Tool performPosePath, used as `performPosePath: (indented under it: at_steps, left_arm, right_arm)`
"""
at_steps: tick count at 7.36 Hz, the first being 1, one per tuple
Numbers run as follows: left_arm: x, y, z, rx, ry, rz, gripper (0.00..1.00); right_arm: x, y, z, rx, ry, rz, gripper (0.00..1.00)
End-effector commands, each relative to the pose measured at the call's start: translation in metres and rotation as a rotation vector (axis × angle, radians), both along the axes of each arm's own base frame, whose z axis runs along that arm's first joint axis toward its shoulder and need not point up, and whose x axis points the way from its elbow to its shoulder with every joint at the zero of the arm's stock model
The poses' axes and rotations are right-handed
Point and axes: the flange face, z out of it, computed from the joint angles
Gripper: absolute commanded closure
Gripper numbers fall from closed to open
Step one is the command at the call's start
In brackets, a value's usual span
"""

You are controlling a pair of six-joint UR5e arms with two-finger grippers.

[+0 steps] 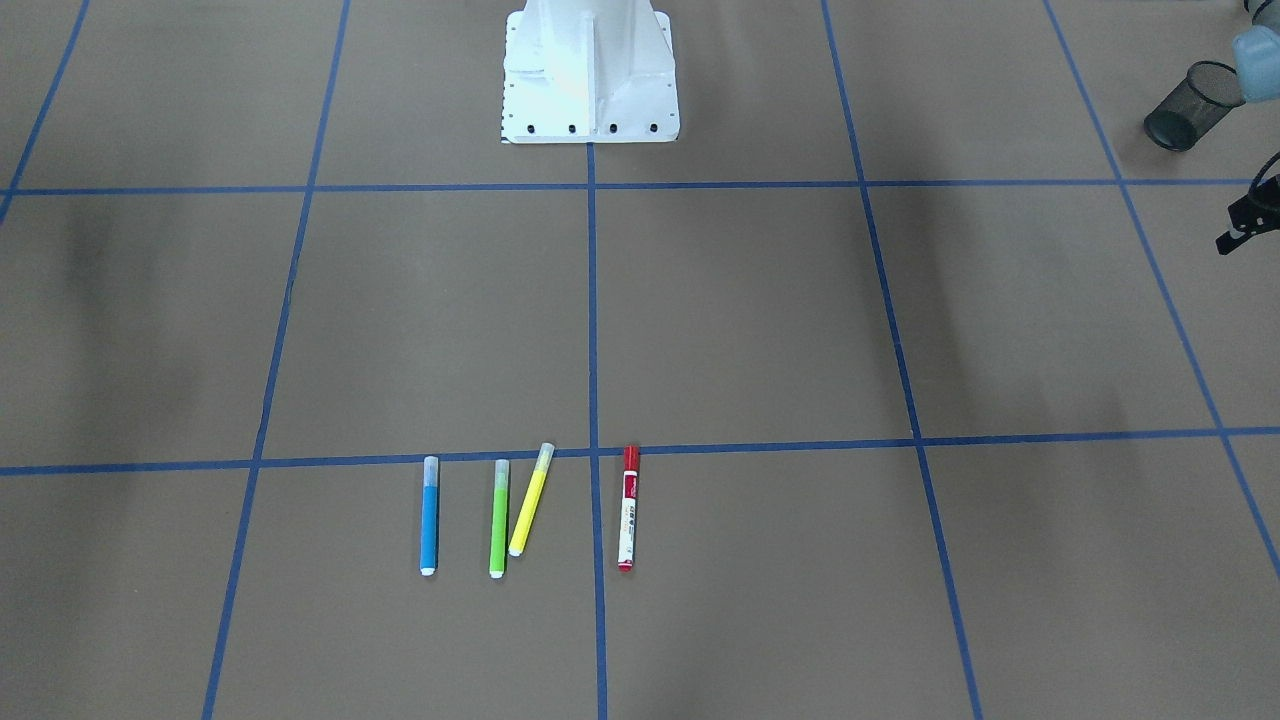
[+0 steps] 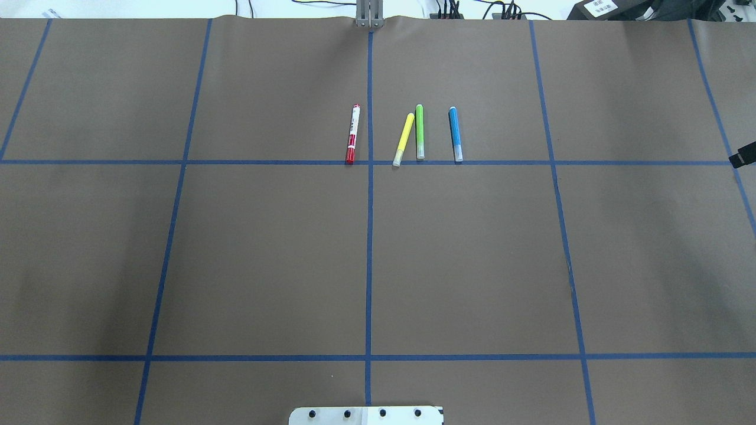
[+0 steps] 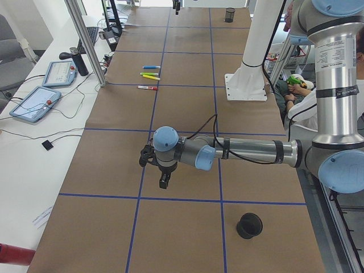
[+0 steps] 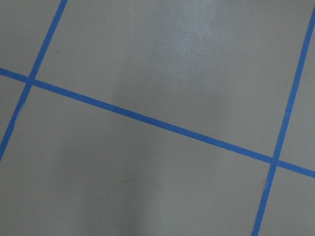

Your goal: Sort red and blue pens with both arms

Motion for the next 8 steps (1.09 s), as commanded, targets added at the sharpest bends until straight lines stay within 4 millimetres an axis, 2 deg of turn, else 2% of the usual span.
performPosePath:
  at_steps: [1,5,8]
  left_arm:
    - [0.000,0.000,-0.009,0.010,0.023,-0.005,0.00]
    - [0.002,-0.001,-0.035,-0.015,0.038,-0.064,0.00]
    - [0.003,-0.001,-0.036,-0.013,0.039,-0.060,0.00]
  right_arm:
    - [-0.001,0.002,0.004,-0.020,-0.016,-0.004,0.00]
    - [0.005,0.010,0.015,-0.043,-0.015,0.002,0.00]
    - [0.005,0.012,0.017,-0.048,-0.019,-0.001,0.00]
